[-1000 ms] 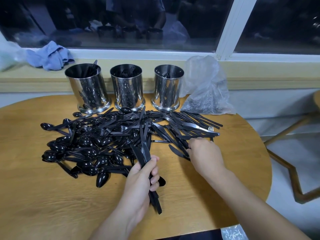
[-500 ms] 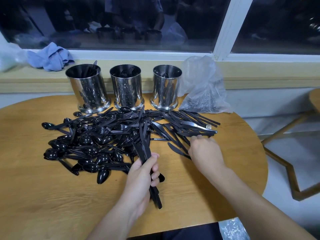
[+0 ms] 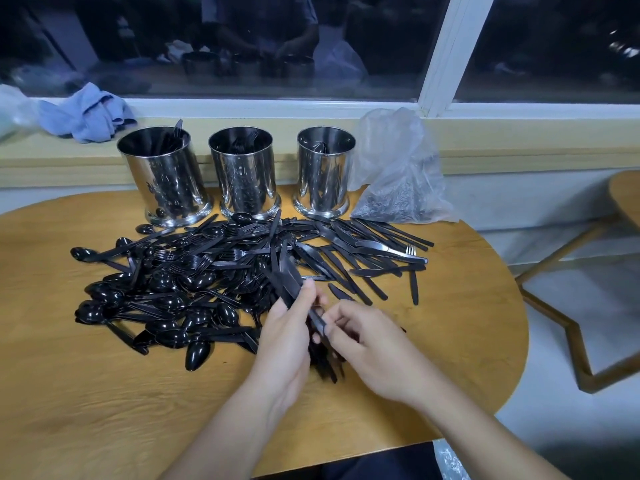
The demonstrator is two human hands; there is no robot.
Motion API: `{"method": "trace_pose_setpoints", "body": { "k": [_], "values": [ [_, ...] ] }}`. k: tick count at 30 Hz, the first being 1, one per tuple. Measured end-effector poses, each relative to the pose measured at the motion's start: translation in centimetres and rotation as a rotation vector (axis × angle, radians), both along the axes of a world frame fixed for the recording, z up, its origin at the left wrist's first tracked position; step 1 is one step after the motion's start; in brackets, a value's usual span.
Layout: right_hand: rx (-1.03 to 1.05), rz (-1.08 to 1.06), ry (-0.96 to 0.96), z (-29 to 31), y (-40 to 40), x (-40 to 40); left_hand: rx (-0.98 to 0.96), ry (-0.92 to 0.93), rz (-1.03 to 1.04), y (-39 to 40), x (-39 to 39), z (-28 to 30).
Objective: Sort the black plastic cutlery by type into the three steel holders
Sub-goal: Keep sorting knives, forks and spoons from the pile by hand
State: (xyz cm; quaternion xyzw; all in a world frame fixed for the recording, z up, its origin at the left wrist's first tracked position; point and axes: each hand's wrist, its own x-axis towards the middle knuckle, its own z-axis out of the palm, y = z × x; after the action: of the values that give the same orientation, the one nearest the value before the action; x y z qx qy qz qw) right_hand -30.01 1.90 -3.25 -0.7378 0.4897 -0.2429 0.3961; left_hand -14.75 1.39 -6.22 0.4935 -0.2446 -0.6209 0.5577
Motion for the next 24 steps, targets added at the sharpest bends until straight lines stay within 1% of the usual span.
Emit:
{"method": "trace_pose_setpoints", "body": {
  "k": [1,3,4,5,7,9,11,15,17,20,22,24],
  "values": [
    [-0.033,-0.011,-0.008,-0.3,-0.3,-0.3,0.015,0.025,0.014,0.0,0.1,-0.1],
    [-0.155,-0.122,0.009,-1.6,-2.1,-1.5,0.036,0.071,0.053,0.1,0.5,-0.3],
    [-0.239,-0.204,0.064,-2.4,-3.4,-2.5,0.034,0.096,0.073,0.1,0.7,-0.3],
    [-0.315,-0.283,0.159,-3.1,-4.8,-3.5,0.028,0.123,0.085,0.1,0.9,-0.3],
    [-0.393,-0.367,0.371,-4.1,-7.4,-5.5,0.015,0.183,0.088,0.2,1.2,-0.2],
    [-0.423,-0.361,0.555,-4.6,-9.2,-6.8,0.022,0.229,0.081,0.5,1.4,-0.2],
    [-0.455,-0.317,0.676,-4.9,-10.2,-7.3,0.039,0.218,0.069,0.7,1.5,-0.1],
    [-0.48,-0.287,0.775,-5.1,-10.9,-7.1,0.026,0.137,0.037,1.1,2.0,-0.5],
    [-0.506,-0.306,0.778,-5.0,-11.0,-6.8,0.023,0.106,0.03,1.3,2.2,-0.8],
    [-0.486,-0.353,0.698,-4.5,-10.9,-5.9,0.022,0.093,0.025,1.6,2.3,-0.9],
    [-0.424,-0.352,0.565,-4.0,-10.9,-4.6,0.027,0.088,0.02,1.7,2.2,-1.1],
    [-0.294,-0.368,0.377,-3.7,-11.1,-3.1,0.035,0.084,0.016,1.6,2.1,-1.1]
  ]
}}
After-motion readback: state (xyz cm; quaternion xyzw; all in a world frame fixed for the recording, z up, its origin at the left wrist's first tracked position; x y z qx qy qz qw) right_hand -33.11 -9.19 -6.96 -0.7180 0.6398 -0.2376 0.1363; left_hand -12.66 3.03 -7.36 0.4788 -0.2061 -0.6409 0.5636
